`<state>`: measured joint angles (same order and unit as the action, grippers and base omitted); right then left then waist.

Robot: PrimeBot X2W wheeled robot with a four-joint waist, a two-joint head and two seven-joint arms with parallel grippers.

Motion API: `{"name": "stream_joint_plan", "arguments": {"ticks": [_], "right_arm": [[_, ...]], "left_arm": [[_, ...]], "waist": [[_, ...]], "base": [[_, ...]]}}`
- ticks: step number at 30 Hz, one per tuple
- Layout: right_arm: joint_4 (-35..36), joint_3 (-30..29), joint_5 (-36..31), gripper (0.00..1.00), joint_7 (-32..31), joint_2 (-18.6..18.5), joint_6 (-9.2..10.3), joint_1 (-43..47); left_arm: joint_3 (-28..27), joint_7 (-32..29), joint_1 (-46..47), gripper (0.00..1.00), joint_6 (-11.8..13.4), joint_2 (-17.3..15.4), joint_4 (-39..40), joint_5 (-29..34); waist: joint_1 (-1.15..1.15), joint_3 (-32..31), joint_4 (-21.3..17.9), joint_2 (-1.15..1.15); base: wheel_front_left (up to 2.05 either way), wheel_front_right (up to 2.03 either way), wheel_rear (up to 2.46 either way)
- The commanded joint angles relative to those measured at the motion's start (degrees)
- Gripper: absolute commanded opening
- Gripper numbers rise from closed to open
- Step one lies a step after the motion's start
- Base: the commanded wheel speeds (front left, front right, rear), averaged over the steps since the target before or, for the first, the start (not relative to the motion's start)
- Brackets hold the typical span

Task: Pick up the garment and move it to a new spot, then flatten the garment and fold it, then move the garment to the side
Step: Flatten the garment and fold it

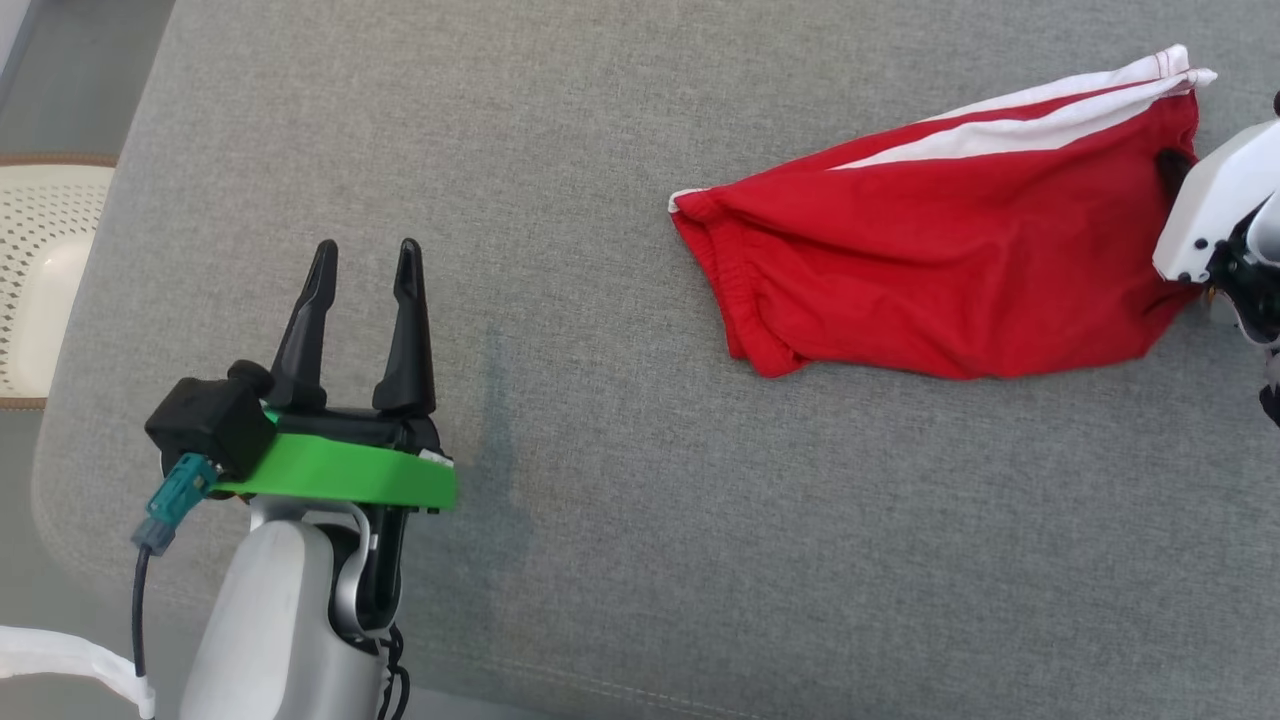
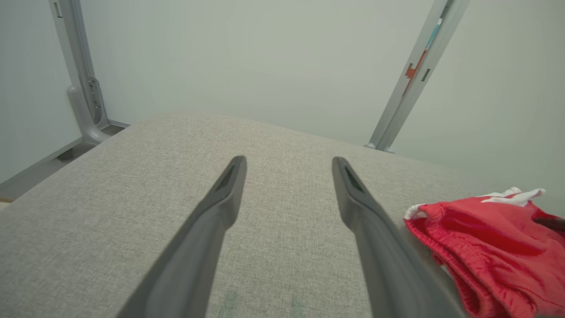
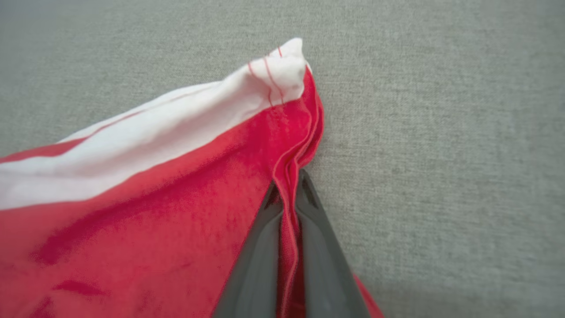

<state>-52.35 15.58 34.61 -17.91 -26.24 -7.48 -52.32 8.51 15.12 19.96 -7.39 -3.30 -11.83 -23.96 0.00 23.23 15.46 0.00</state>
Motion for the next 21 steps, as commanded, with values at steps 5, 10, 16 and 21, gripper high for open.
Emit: {"name": "stream_joint_plan", "arguments": {"ticks": [5, 10, 16, 21], "right_arm": [[1.3, -2.0, -1.4, 0.00, 4.4, -2.3, 0.05, 4.6], [1.2, -6.4, -5.1, 0.00, 8.9, -3.7, 0.05, 7.2], [-0.1, -13.3, -11.6, 0.00, 10.8, -4.5, 0.05, 9.8], [0.4, -19.3, -18.0, 0.00, 10.2, -3.4, 0.05, 11.1]], "left_arm": [[0.6, 0.0, -1.9, 1.00, -0.1, -1.0, -0.9, 0.1], [1.6, 0.0, -2.9, 1.00, -0.1, -1.7, -2.0, -0.6], [2.5, 0.0, -4.1, 1.00, -0.1, -1.8, -3.2, -1.1], [3.7, 0.0, -4.4, 1.00, -0.1, -1.5, -5.3, -2.3]], "waist": [[0.00, -3.8, -2.4, 0.00], [0.00, -6.8, -4.4, 0.00], [0.00, -9.9, -5.4, 0.00], [0.00, -12.0, -5.2, 0.00]], "base": [[0.00, 0.00, 0.00], [0.00, 0.00, 0.00], [0.00, 0.00, 0.00], [0.00, 0.00, 0.00]]}}
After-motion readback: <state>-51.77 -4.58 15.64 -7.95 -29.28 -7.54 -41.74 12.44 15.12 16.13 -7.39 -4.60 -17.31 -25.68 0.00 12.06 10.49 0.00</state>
